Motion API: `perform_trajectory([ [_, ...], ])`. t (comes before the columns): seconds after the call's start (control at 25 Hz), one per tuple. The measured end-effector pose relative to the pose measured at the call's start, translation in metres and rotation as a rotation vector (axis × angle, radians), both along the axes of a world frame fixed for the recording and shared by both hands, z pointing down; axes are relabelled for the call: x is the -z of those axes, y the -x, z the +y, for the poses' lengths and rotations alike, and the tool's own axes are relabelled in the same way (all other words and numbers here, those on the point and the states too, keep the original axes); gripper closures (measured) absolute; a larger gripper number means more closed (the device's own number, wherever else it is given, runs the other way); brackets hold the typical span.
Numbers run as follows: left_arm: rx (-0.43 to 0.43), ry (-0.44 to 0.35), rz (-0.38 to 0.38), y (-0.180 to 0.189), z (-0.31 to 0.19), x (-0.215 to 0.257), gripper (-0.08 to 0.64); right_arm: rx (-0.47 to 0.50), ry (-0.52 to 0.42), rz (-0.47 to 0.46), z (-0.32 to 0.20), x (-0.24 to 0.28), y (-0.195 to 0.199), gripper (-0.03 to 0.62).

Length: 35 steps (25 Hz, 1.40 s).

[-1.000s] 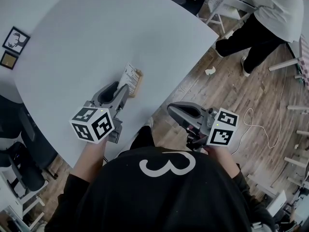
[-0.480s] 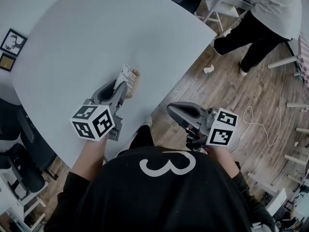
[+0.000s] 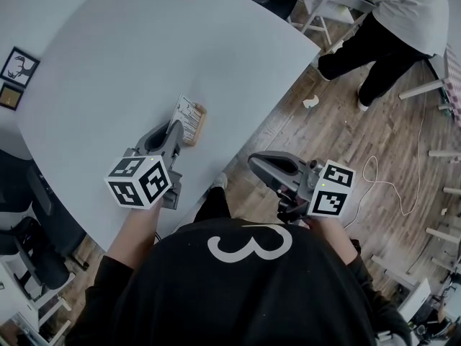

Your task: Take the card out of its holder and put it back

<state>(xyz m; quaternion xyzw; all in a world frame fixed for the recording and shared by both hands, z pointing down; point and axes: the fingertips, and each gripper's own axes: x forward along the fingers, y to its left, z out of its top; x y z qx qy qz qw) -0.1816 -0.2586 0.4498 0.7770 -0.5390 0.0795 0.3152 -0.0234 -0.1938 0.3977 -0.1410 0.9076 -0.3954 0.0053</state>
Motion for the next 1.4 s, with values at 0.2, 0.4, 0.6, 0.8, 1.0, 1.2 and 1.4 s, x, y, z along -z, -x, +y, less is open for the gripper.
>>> perform_trajectory([
  [0.2,0.025,0.002,-0.037,0.003,-0.001,-0.001,0.528,-0.003,-0.002,0.005,0.002,0.0,-0.004,0.586],
  [0.4,0.04,0.003,-0.051,0.004,0.0,-0.001,0.531,-0.018,-0.008,0.009,0.004,0.002,-0.013,0.586],
  [0.6,0.053,-0.005,-0.059,0.007,-0.002,0.003,0.532,-0.026,-0.01,0.009,0.005,0.003,-0.015,0.586],
  [0.8,0.07,-0.029,-0.056,0.006,0.002,0.017,0.532,-0.03,-0.022,0.003,0.012,0.01,-0.022,0.586],
  [1.0,0.087,-0.062,-0.055,0.01,0.005,0.03,0.532,-0.027,-0.036,0.003,0.018,0.014,-0.021,0.586],
  [1.2,0.103,-0.101,-0.06,0.012,0.016,0.048,0.532,-0.026,-0.059,-0.003,0.031,0.024,-0.023,0.586],
  [1.4,0.116,-0.138,-0.052,0.014,0.022,0.064,0.534,-0.026,-0.073,-0.001,0.042,0.031,-0.026,0.586],
])
